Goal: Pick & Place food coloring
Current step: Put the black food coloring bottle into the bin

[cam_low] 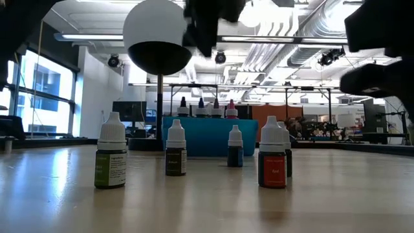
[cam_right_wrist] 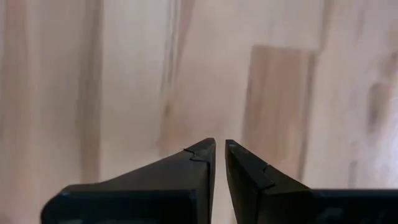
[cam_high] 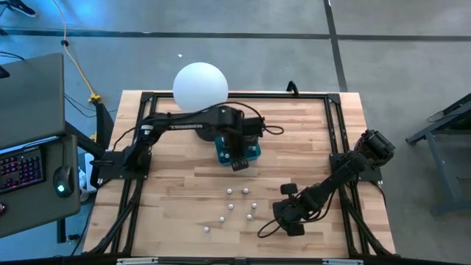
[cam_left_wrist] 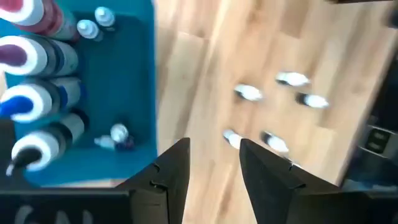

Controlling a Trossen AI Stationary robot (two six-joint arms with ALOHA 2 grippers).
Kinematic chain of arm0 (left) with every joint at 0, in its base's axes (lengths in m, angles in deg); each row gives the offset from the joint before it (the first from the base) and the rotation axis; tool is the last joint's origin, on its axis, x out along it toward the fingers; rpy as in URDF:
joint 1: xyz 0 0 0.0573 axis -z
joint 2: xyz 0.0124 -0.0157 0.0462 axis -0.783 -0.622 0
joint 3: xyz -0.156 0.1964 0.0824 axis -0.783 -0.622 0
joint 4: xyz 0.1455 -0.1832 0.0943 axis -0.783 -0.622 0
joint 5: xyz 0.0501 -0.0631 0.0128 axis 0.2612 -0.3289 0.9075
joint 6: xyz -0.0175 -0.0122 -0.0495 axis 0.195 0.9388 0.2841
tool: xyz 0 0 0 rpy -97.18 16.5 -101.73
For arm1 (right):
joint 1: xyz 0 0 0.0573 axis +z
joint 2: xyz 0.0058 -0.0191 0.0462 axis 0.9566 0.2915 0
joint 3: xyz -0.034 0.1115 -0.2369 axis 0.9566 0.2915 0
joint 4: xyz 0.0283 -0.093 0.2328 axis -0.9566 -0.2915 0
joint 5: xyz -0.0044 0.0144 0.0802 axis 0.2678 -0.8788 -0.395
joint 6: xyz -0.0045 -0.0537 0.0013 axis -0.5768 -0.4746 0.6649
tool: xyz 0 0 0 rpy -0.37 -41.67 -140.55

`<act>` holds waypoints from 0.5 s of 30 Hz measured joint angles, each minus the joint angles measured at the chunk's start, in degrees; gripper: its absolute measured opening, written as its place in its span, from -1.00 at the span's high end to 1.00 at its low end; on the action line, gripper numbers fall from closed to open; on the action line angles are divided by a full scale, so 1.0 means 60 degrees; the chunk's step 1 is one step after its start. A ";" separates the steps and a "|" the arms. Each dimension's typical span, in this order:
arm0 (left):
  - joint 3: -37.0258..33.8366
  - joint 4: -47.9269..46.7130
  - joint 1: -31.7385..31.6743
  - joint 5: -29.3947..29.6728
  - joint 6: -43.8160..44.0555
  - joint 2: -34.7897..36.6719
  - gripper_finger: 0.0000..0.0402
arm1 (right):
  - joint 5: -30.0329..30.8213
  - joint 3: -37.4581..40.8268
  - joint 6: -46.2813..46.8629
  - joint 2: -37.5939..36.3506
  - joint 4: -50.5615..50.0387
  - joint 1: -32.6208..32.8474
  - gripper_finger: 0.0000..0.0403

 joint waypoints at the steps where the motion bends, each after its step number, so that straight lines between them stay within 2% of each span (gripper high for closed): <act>1: 0.0371 -0.0343 0.0110 0.0026 0.0042 0.0033 0.31 | 0.0197 0.0000 -0.0112 0.0000 0.0003 -0.0001 0.85; 5: 0.1558 -0.1415 0.0925 0.0951 0.0478 0.0251 0.31 | 0.0609 0.0000 -0.0234 0.0000 0.0004 -0.0004 0.85; 9: 0.1186 -0.1482 0.2177 0.2060 0.1155 0.0897 0.31 | 0.0642 0.0000 -0.0303 0.0000 0.0269 -0.0014 0.85; 15: 0.0899 -0.1369 0.4498 0.2145 0.2797 0.0829 0.31 | 0.0972 0.0000 -0.0515 0.0000 0.1206 -0.0159 0.79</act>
